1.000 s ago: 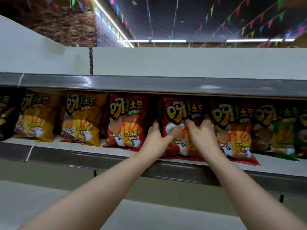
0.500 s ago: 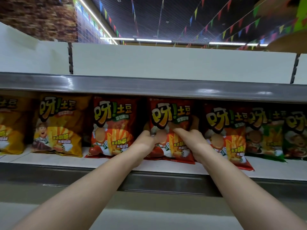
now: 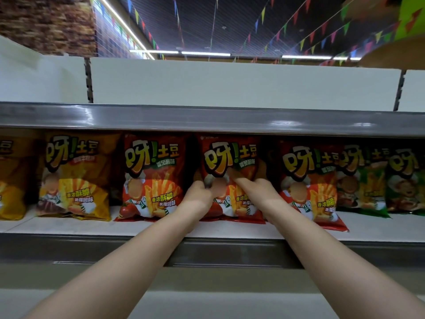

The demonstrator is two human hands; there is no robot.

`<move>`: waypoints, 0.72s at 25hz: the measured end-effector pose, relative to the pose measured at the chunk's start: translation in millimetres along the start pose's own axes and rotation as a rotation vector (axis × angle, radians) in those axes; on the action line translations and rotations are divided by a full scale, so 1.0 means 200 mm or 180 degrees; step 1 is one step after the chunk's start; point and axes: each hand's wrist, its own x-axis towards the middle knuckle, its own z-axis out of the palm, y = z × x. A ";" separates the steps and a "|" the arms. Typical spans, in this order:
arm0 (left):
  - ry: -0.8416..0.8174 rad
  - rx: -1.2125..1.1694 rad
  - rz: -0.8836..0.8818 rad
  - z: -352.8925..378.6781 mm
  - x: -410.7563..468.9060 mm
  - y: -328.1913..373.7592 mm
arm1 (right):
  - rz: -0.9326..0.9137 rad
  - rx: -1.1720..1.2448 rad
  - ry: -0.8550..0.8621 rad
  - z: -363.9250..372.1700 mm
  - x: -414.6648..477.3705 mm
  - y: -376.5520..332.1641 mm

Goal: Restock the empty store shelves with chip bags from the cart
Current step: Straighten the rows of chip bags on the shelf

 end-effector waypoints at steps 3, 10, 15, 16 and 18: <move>0.0416 0.0603 0.0811 -0.01 -0.07 0.01 | -0.0723 -0.1086 0.0720 0.02 -0.05 0.00; 0.1893 0.2987 0.2414 -0.23 -0.13 -0.09 | -0.2885 -0.3095 0.1606 0.13 -0.09 -0.04; 0.1109 0.4125 0.0476 -0.36 -0.06 -0.04 | -0.2118 -0.3301 0.0815 0.17 -0.06 -0.07; 0.1019 0.4020 0.0392 -0.36 -0.04 -0.05 | -0.2100 -0.3340 0.0837 0.16 -0.06 -0.07; 0.0999 0.3712 0.0576 -0.34 0.01 -0.08 | -0.2065 -0.3247 0.0919 0.17 -0.03 -0.04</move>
